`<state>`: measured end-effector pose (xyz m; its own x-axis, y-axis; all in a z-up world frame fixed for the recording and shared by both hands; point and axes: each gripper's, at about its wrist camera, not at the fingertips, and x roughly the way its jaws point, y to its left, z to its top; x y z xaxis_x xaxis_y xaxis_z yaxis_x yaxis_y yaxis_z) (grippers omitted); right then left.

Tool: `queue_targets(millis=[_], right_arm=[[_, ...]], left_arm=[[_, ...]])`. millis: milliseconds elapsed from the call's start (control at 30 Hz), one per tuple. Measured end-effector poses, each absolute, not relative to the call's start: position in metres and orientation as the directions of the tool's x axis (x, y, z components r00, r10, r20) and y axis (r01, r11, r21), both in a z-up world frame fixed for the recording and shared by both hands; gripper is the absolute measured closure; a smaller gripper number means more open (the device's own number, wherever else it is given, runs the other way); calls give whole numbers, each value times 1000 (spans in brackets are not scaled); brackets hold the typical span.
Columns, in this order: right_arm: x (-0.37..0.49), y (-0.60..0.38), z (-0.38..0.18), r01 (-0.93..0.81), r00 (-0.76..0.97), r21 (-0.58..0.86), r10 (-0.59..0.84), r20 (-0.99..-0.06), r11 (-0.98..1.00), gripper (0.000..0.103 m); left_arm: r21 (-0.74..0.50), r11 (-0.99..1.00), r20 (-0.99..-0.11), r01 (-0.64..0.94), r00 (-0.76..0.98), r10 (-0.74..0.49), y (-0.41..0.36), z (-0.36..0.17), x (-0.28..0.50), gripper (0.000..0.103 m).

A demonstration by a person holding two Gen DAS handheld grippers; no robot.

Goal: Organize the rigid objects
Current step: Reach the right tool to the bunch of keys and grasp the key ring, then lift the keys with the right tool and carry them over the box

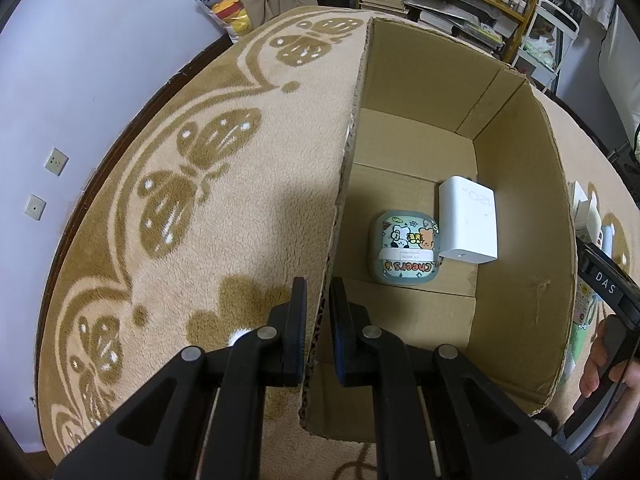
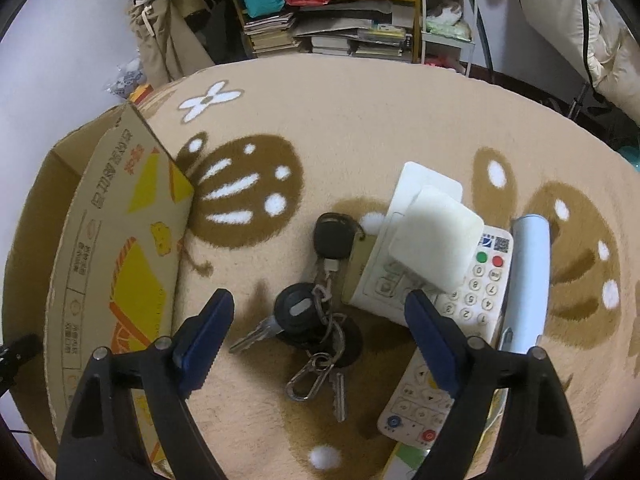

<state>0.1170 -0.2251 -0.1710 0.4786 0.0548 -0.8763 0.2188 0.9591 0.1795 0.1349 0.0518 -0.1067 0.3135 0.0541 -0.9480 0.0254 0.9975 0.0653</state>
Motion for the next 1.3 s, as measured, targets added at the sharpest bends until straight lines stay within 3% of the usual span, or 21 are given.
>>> queue_targets(millis=[200,300,500,733,867,967,1067,1300], right_arm=[[119,-219,-177,225,456,190,69,-887,956,11],[122,-221,-185,237,433,208,89,-897,949,22],[128,-221,-203,261,403,254,134,-905,932,22],[135,-213,-211,238,385,200,97,-918,951,20],[139,-205,-209,236,364,132,39,-930,963,24],[139,-203,-208,239,356,121,29,-934,964,31],[134,-201,-203,245,354,101,8,-935,964,51],[119,-199,-186,230,408,105,2,-913,967,58]], left_arm=[[67,997,-948,26,314,56,51,-107,135,92],[67,997,-948,27,314,56,51,-108,135,92],[68,997,-948,27,315,56,51,-108,135,92],[69,997,-947,27,315,57,51,-108,135,92],[68,997,-948,26,315,56,51,-108,135,92],[68,997,-947,27,315,56,51,-108,135,92],[72,997,-947,29,317,59,50,-107,135,92],[70,997,-946,28,318,58,51,-106,134,92]])
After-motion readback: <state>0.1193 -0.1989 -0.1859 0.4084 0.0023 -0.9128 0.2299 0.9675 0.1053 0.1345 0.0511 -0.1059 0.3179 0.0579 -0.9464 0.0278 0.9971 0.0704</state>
